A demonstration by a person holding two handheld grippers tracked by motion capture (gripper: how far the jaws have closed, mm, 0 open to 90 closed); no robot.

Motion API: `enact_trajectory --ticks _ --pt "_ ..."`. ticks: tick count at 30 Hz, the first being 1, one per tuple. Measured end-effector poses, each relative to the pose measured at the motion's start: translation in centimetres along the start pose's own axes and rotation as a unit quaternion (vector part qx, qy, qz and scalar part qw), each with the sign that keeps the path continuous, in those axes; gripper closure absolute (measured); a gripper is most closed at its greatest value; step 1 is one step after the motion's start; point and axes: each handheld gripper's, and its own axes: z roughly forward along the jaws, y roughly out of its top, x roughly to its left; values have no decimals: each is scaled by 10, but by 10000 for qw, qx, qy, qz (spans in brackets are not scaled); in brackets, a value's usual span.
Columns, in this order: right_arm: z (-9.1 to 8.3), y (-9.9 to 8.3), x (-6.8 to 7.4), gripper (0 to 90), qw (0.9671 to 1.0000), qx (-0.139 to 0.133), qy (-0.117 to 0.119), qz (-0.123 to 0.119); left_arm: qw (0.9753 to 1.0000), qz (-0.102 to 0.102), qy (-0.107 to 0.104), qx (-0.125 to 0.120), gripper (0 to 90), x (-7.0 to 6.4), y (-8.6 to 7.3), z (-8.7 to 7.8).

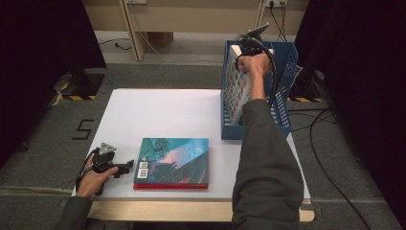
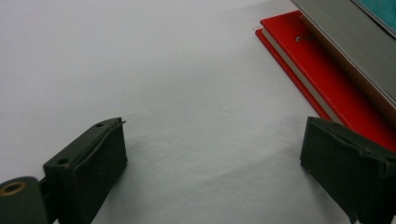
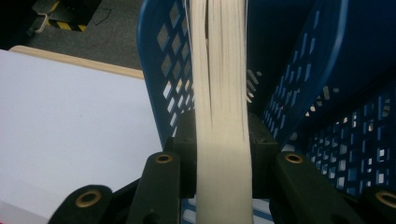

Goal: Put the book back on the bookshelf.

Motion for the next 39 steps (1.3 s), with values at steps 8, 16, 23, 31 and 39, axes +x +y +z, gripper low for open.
enact_trajectory --ticks 8,16,23,31,39 --pt "-11 1 7 649 9996 -266 96 -66 10000 0 5 -7 62 0 0 0" --pt "-28 -9 1 573 9990 -340 262 -116 10000 3 5 -1 62 0 0 0" --pt "-33 -24 -2 522 9980 -386 396 -293 10000 1 8 1 61 0 0 0" --pt "-39 -40 -7 502 9971 -313 479 -502 10000 0 6 -1 61 0 0 0" --pt "-36 -56 -3 526 9948 -210 611 -788 10000 5 3 9 61 0 0 0"
